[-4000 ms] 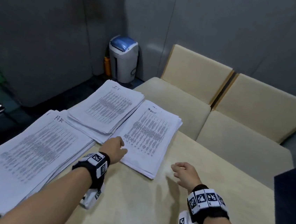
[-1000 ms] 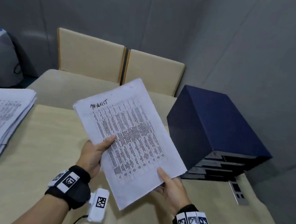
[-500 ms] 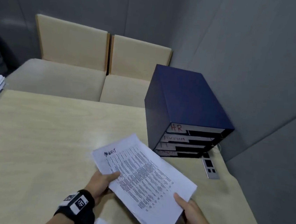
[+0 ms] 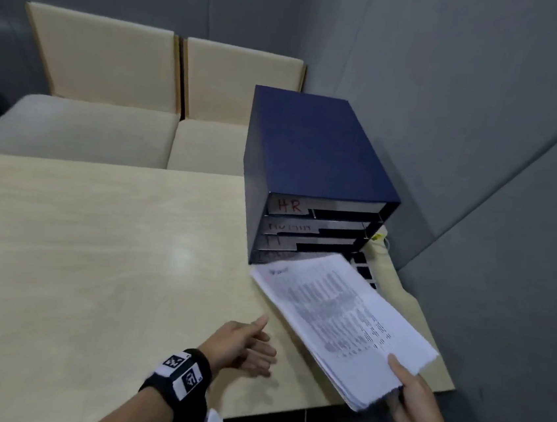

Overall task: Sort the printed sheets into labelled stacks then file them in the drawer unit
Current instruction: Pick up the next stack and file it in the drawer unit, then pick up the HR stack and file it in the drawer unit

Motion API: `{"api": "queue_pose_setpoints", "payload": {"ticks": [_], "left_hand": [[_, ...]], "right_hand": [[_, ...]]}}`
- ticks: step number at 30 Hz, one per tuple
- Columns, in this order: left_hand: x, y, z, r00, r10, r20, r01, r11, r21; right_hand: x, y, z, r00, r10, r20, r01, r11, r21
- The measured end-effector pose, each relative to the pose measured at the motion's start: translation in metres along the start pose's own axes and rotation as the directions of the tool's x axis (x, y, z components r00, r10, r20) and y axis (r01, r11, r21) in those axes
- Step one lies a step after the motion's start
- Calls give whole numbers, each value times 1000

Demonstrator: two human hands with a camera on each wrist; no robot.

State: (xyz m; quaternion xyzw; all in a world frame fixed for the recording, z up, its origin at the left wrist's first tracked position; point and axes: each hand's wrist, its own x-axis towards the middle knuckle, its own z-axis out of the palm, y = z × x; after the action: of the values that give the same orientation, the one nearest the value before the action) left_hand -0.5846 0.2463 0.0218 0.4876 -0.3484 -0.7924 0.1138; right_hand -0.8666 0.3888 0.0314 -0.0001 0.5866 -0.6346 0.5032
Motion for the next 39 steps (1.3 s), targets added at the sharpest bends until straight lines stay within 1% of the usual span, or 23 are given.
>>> {"api": "queue_pose_setpoints", "payload": {"ticks": [2, 4, 5, 7, 8, 10, 13, 15, 19, 21, 23, 25, 27, 29, 31, 32, 36, 37, 39], "left_hand": [[7, 1, 28, 1000, 11, 23, -12, 999, 30], [11, 0, 56, 998, 27, 56, -33, 994, 100], [17, -2, 66, 998, 40, 45, -45, 992, 121], [31, -7, 76, 995, 79, -55, -72, 992, 105], [37, -10, 77, 987, 96, -130, -85, 993, 84], [43, -13, 71, 961, 109, -254, -96, 993, 62], [45, -12, 66, 927, 91, -364, -79, 996, 46], [44, -13, 63, 912, 76, -403, -86, 996, -6], [38, -16, 54, 909, 61, -412, -121, 985, -120], [32, -22, 46, 903, 55, -427, -127, 982, -143], [23, -30, 34, 891, 61, -449, -134, 982, -132], [13, -40, 19, 872, 72, -484, -146, 982, -117], [2, -49, 5, 848, 73, -525, -144, 985, -95], [-7, -58, -11, 830, 70, -554, -141, 986, -86], [-16, -62, -26, 819, 86, -567, -146, 987, -61], [-21, -62, -33, 816, 102, -569, -151, 988, -40], [-46, -47, -76, 790, 171, -589, -186, 982, 35], [-53, -41, -92, 777, 190, -600, -182, 980, 74], [-73, -29, -131, 729, 242, -640, -177, 970, 165]], "right_hand": [[10, 3, 1, 1000, -18, 10, 18, 998, 63], [21, 11, 8, 1000, 10, 15, -11, 998, 65], [26, 13, 12, 999, 33, 20, -34, 998, 55], [36, 16, 19, 996, 84, -1, -84, 996, -20], [41, 17, 20, 994, 111, -13, -111, 991, -75], [50, 17, 21, 987, 161, 13, -157, 977, -147], [60, 15, 20, 962, 264, 78, -254, 961, -112], [67, 16, 22, 950, 301, 80, -294, 952, -84], [87, 16, 47, 957, 285, 45, -282, 957, -66], [102, 14, 69, 964, 267, 16, -266, 963, -52], [114, 8, 94, 970, 243, 22, -242, 969, -46], [124, 4, 121, 971, 220, 94, -216, 975, -52], [128, 4, 143, 948, 228, 220, -204, 971, -129], [125, 11, 158, 913, 272, 304, -172, 932, -319], [117, 22, 166, 895, 305, 326, -118, 865, -488], [112, 30, 168, 892, 313, 326, -93, 833, -546], [86, 70, 190, 876, 351, 331, -42, 740, -672], [79, 80, 199, 870, 360, 337, -27, 717, -696], [62, 103, 225, 855, 375, 357, 5, 682, -731]]}}
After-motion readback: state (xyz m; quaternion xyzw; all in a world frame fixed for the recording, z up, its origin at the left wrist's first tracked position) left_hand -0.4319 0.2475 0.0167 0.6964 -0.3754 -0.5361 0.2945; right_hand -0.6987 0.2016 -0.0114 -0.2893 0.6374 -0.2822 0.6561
